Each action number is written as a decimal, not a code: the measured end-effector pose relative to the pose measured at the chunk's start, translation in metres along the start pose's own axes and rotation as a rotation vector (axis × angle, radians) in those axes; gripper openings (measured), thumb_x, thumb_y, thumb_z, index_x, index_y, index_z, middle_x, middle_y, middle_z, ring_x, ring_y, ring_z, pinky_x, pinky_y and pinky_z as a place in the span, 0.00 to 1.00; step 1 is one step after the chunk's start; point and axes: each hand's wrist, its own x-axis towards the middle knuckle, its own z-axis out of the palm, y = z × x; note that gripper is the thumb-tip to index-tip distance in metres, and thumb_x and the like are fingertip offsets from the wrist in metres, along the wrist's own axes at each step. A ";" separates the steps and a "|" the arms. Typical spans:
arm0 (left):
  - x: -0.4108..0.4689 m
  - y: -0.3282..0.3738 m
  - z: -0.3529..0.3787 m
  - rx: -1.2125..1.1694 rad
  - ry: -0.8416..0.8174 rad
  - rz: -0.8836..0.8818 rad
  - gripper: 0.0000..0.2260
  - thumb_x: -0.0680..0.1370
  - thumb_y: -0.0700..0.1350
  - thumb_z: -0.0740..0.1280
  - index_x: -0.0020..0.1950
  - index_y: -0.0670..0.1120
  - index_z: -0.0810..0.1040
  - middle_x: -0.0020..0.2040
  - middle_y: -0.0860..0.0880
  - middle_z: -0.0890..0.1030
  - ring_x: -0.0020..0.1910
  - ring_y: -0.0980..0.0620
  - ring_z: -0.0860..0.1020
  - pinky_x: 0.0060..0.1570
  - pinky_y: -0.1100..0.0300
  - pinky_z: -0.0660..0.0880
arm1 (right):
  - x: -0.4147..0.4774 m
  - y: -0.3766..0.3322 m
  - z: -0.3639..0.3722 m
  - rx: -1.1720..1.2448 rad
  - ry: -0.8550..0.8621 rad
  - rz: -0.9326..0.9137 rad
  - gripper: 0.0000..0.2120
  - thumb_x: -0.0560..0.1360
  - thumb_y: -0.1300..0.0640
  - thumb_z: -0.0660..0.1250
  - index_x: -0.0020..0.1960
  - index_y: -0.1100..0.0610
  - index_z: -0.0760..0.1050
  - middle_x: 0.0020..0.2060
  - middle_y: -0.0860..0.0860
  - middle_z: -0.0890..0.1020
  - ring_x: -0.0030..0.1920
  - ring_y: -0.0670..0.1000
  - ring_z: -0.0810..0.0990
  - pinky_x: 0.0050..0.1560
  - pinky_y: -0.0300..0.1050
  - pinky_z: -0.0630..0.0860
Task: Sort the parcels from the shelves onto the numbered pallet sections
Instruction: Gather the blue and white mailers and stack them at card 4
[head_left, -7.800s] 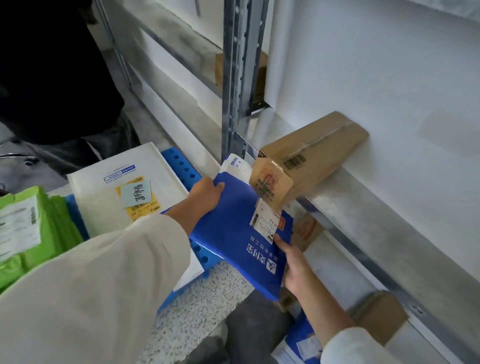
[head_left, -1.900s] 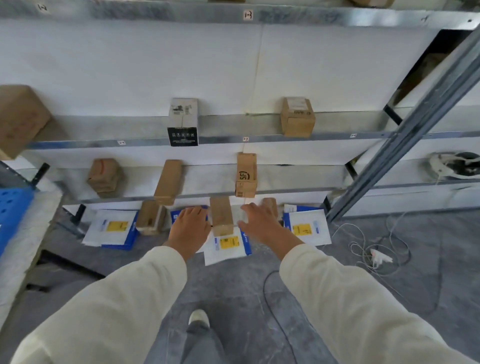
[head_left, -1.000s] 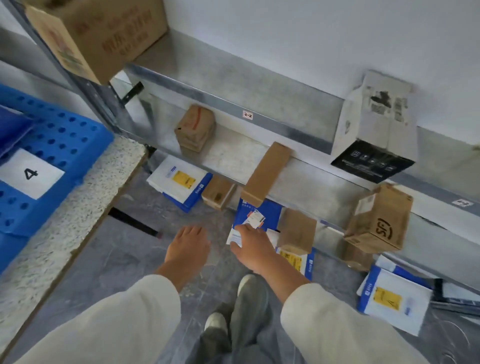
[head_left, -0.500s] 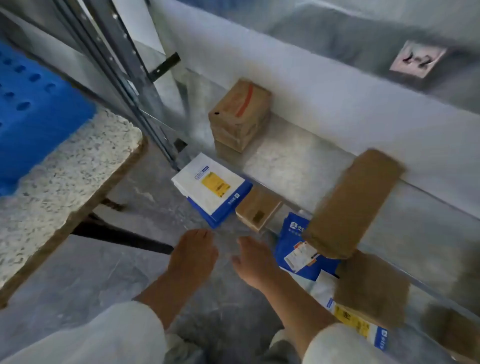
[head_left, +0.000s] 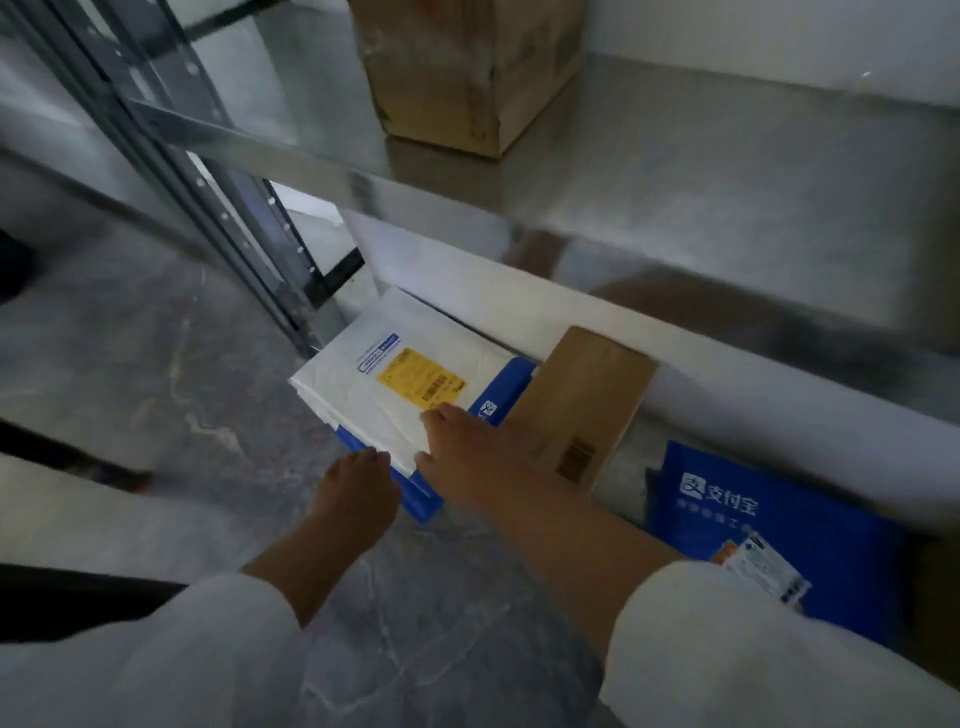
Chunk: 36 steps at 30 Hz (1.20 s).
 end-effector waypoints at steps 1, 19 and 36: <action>0.015 -0.003 0.005 -0.013 0.039 -0.009 0.14 0.81 0.48 0.58 0.63 0.45 0.73 0.60 0.46 0.76 0.60 0.48 0.75 0.60 0.56 0.70 | 0.017 0.001 0.005 -0.047 0.001 -0.002 0.19 0.80 0.53 0.58 0.67 0.62 0.66 0.66 0.57 0.70 0.65 0.58 0.71 0.61 0.50 0.70; 0.083 -0.003 0.065 -1.758 -0.061 -0.685 0.31 0.70 0.44 0.77 0.69 0.40 0.69 0.62 0.41 0.78 0.58 0.39 0.78 0.59 0.41 0.75 | 0.078 0.021 0.008 -0.140 0.026 0.106 0.18 0.79 0.56 0.56 0.67 0.63 0.64 0.63 0.58 0.69 0.61 0.58 0.72 0.55 0.50 0.69; -0.089 -0.035 -0.066 -1.862 -0.246 -0.748 0.19 0.70 0.49 0.73 0.59 0.44 0.78 0.44 0.42 0.85 0.34 0.43 0.84 0.28 0.53 0.78 | 0.016 -0.027 -0.051 0.131 0.058 0.272 0.24 0.81 0.46 0.54 0.67 0.64 0.66 0.63 0.60 0.71 0.63 0.58 0.71 0.64 0.51 0.68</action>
